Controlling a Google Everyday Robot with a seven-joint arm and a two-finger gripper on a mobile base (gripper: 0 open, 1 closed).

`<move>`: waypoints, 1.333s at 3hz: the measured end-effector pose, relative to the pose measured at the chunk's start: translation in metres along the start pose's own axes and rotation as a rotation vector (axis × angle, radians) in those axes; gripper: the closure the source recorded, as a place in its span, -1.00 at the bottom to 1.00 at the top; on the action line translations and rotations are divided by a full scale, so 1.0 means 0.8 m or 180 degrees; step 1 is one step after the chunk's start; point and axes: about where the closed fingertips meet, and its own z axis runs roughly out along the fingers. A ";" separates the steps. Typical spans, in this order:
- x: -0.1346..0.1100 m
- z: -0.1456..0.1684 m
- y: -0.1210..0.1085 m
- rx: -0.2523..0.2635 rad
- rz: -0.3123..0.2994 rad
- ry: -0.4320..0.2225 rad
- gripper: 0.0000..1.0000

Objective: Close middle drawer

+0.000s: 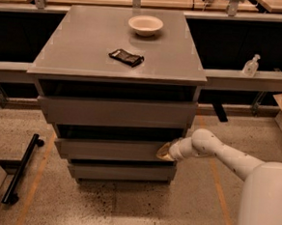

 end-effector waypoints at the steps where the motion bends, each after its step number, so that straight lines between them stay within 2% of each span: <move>1: 0.005 -0.005 -0.024 0.0123 0.0009 -0.0015 0.16; 3: 0.004 -0.002 -0.021 0.0109 0.0009 -0.0020 -0.77; 4: 0.006 -0.005 -0.011 0.0101 0.0009 -0.0023 -1.00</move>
Offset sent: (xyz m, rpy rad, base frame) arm 0.0173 -0.0087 0.0055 0.0061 -0.0297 -0.0247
